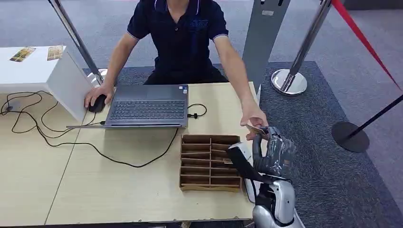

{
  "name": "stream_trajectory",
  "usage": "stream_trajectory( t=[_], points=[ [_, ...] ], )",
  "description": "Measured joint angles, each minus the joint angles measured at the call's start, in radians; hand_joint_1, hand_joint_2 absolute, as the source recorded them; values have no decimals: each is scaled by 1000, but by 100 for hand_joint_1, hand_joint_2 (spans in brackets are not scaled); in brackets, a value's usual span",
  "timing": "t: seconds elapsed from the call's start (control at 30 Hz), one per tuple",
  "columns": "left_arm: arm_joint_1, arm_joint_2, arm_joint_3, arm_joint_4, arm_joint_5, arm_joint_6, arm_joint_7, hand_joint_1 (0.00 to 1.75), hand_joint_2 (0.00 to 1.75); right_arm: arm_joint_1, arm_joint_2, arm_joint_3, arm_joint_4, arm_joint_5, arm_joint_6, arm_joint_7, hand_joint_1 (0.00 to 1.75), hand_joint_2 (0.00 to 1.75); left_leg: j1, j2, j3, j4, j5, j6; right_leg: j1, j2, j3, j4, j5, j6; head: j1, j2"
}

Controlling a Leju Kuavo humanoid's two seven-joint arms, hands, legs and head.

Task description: Pass the card to the sensor for recognition and then transmit it.

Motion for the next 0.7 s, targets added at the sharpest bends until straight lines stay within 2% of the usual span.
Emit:
stream_trajectory(
  t=[0.03, 0.07, 0.7],
  points=[
    [0, 0, 0, 0, 0, 0, 0, 0, 0, 0, 0, 0, 0, 1, 0, -2, 19, 175, 0, 0, 0, 0, 0, 0, 0, 0, 0, 0, 0, 0, 0, 0],
    [0, 0, 0, 0, 0, 0, 0, 0, 0, 0, 1, 0, 0, 3, 0, -3, 0, 175, 0, 0, 0, 0, 0, 0, 0, 0, 0, 0, 0, 0, 0, 0],
    [1, 0, -1, 3, 0, 0, 3, 0, 0, 22, 1, -8, -37, 54, 0, -5, 0, 175, 0, 0, 1, 0, 0, 0, 0, 0, 1, 0, 0, 0, 0, 0]
  ],
)
